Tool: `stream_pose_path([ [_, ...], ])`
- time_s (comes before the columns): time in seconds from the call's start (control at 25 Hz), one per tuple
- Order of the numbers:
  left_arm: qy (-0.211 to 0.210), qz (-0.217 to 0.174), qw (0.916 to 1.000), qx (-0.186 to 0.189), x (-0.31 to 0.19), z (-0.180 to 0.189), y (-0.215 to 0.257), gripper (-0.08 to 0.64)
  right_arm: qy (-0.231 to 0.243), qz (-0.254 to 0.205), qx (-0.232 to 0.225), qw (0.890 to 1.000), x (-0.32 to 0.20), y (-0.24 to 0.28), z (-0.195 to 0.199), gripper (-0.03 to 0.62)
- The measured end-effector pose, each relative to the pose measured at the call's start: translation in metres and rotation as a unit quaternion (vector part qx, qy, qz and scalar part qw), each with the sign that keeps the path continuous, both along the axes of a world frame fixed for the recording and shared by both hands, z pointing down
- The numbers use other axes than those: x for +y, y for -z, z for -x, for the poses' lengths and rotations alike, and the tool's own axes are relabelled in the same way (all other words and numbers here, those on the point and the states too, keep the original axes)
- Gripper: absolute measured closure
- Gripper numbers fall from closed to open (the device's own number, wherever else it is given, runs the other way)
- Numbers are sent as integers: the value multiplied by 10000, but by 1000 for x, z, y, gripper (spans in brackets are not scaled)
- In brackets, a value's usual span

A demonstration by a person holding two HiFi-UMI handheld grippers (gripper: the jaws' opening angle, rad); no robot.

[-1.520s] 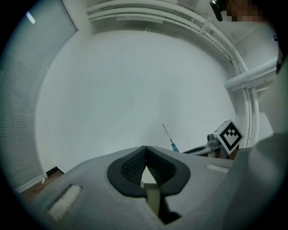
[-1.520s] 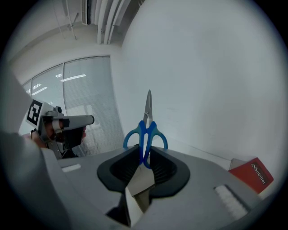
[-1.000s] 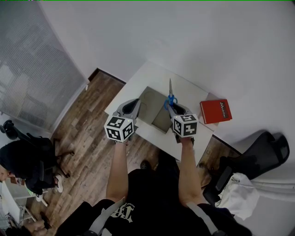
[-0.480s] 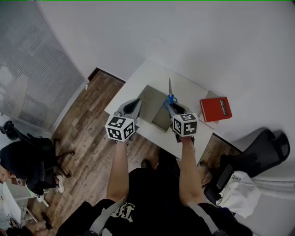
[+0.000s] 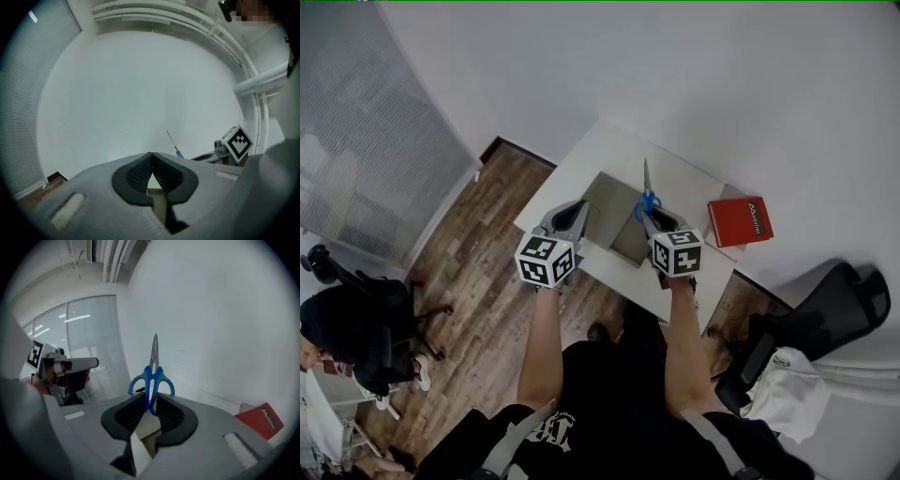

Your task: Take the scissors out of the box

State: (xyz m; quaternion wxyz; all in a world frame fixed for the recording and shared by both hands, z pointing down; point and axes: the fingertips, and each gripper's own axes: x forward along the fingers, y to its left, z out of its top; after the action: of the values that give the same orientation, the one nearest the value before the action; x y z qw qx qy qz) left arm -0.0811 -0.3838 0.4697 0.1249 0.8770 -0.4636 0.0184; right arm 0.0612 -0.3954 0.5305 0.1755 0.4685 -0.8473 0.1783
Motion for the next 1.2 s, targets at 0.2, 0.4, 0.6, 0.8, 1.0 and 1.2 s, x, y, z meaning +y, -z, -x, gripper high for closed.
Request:
stream_pose_path([
  [0.2, -9, -3, 10000, 2, -1, 0, 1, 561, 7, -7, -3, 10000, -1, 1, 1, 512],
  [0.4, -19, -9, 10000, 6, 0, -2, 2, 561, 26, -14, 17, 10000, 1, 2, 0, 512],
  [0.6, -27, -7, 10000, -8, 1, -4, 1, 561, 42, -34, 70, 10000, 3, 0, -3, 513],
  [0.8, -36, -10, 10000, -17, 2, -5, 2, 561, 49, -29, 67, 10000, 5, 0, -4, 513],
  [1.0, -33, 0, 10000, -18, 3, -5, 0, 561, 71, -27, 80, 9999, 5, -2, -3, 514],
  [1.2, -17, 2, 10000, -35, 1, -5, 0, 561, 77, -17, 92, 9999, 3, -3, -5, 514],
])
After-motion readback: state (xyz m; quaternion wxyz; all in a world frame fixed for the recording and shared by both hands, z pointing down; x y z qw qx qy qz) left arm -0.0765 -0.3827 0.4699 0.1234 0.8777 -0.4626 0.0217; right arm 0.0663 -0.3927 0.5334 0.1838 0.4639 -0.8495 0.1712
